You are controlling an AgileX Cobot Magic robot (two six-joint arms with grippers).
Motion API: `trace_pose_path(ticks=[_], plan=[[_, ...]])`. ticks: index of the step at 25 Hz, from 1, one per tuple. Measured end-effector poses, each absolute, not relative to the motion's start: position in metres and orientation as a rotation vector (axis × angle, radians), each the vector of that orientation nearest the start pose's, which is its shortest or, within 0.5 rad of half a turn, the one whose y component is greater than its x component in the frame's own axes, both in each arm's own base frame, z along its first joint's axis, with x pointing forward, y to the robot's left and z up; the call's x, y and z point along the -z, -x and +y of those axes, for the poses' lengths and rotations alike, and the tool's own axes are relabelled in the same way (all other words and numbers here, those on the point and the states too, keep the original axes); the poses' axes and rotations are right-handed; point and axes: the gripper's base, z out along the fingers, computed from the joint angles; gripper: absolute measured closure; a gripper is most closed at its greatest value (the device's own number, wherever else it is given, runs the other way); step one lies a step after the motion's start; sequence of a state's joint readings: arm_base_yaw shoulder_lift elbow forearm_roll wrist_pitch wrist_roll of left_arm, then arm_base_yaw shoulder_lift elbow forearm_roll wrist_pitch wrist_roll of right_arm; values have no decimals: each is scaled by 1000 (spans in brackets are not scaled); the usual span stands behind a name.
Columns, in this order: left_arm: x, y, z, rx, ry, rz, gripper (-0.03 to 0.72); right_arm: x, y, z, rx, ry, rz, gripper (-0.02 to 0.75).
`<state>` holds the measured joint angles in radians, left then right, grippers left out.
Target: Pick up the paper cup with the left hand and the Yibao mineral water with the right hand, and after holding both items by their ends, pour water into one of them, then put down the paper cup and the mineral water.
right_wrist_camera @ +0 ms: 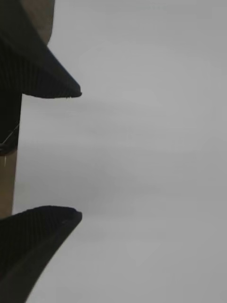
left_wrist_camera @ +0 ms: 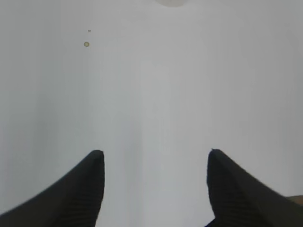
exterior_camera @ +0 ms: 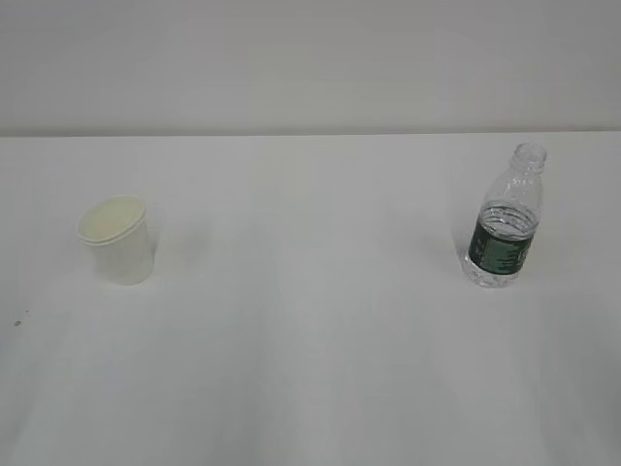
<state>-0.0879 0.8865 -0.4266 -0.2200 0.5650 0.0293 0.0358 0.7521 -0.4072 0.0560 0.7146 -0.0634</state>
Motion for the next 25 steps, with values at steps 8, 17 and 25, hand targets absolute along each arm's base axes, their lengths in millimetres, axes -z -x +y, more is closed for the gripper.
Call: trace_pose_path(ticks=[8, 17, 25], plan=[[-213, -149, -25, 263, 54, 2594, 211, -216, -128, 9, -71, 75, 2628, 202], [-198, -154, -27, 284, 81, 2713, 212, -210, -134, 10, -95, 63, 2692, 201], [-191, -156, -28, 288, 88, 2780, 220, -202, -142, 12, -110, 57, 2799, 202]])
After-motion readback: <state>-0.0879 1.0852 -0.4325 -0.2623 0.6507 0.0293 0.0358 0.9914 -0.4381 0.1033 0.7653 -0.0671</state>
